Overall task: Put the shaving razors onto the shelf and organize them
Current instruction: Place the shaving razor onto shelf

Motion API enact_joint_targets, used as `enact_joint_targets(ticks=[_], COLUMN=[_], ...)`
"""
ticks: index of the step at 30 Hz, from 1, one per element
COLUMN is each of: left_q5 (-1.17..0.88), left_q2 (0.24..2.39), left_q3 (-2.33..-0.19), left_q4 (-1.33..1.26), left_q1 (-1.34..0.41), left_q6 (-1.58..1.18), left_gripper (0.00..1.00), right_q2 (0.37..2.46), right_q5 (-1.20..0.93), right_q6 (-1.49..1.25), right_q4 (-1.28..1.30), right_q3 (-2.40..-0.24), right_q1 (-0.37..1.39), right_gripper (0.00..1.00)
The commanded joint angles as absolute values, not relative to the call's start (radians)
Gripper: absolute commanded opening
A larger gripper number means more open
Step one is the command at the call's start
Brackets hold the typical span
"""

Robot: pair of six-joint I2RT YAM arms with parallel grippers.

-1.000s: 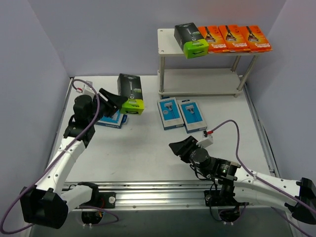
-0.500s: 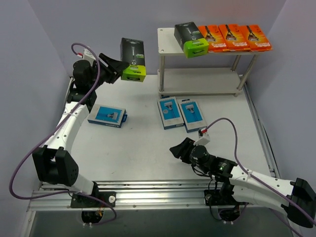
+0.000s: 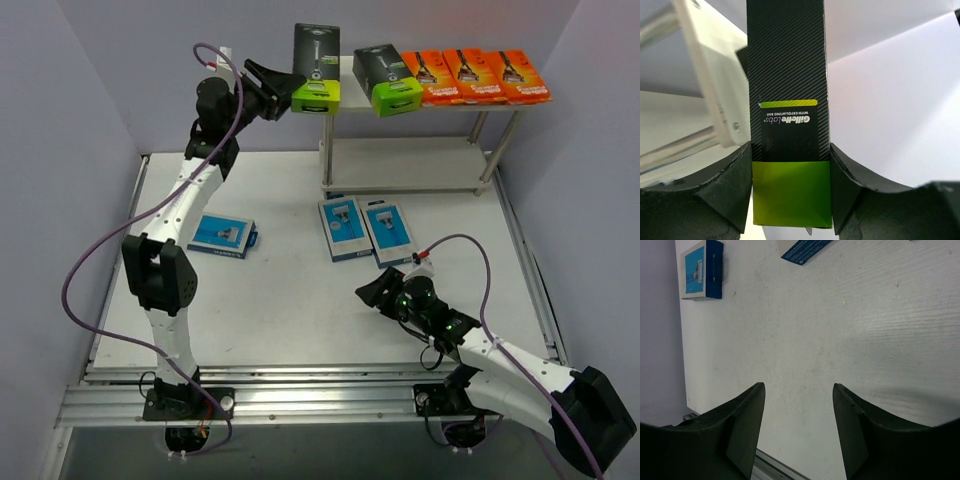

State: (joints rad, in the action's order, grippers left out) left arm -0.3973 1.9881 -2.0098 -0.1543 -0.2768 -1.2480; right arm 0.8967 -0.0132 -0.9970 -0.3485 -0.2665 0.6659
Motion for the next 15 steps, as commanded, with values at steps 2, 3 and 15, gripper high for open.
enact_joint_targets(ticks=[2, 3, 15], left_q5=[-0.430, -0.431, -0.353], left_q2=[2.069, 2.083, 2.140], left_q3=[-2.210, -2.229, -2.290], left_q4=[-0.290, -0.290, -0.215], left_q1=[-0.314, -0.324, -0.353], left_q6=[-1.351, -1.374, -1.393], left_gripper=[0.39, 0.39, 0.35], right_q2=[0.916, 0.919, 0.940], right_q5=[-0.115, -0.120, -0.152], right_q6=[-0.972, -0.976, -0.982], right_q4=[-0.433, -0.440, -0.497], right_q3=[-0.238, -0.232, -0.195], right_q1=[0.637, 0.634, 0.603], right_gripper=[0.52, 0.52, 0.53])
